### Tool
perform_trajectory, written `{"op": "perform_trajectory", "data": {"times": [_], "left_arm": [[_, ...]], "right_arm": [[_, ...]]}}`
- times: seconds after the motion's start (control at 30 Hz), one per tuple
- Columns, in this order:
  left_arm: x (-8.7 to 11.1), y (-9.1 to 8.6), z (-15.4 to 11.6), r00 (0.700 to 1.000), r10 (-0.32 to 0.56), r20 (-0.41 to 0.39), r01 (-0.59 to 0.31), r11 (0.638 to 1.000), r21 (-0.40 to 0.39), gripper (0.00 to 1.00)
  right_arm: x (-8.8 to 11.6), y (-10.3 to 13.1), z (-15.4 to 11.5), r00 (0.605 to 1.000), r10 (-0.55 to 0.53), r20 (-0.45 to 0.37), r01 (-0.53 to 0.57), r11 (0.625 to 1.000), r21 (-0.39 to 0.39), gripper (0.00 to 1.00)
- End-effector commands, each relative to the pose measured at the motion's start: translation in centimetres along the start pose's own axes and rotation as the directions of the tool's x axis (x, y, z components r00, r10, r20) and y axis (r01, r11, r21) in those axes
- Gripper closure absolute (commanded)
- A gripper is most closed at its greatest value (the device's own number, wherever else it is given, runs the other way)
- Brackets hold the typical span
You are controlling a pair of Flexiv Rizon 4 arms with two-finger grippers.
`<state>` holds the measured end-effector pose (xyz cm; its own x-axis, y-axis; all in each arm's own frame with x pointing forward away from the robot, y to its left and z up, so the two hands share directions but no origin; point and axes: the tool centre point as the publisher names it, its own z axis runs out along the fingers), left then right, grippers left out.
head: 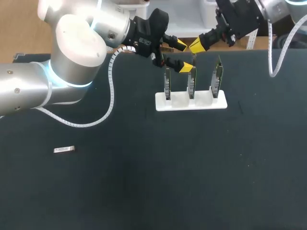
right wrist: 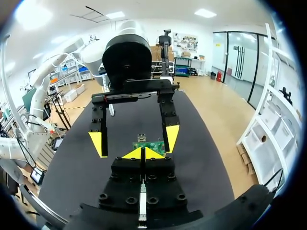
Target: Pick up the optical module with the left hand, and insert it into the network port with the right hand.
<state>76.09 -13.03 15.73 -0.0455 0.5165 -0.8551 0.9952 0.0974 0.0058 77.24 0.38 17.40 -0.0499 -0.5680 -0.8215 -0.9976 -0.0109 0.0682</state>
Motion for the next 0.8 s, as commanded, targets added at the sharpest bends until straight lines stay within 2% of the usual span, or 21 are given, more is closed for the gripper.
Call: {"op": "perform_trajectory", "data": {"times": [0.03,0.8], "left_arm": [[-0.1,0.2,0.1,1.000,-0.001,-0.005,0.001,1.000,0.003,0.00],[-0.1,0.2,0.1,1.000,-0.001,-0.005,0.001,1.000,0.003,0.00]], "right_arm": [[0.2,-0.2,0.1,1.000,0.005,0.002,-0.005,1.000,-0.009,1.00],[2.4,0.0,1.3,0.998,0.069,-0.010,-0.070,0.996,-0.053,1.00]]}}
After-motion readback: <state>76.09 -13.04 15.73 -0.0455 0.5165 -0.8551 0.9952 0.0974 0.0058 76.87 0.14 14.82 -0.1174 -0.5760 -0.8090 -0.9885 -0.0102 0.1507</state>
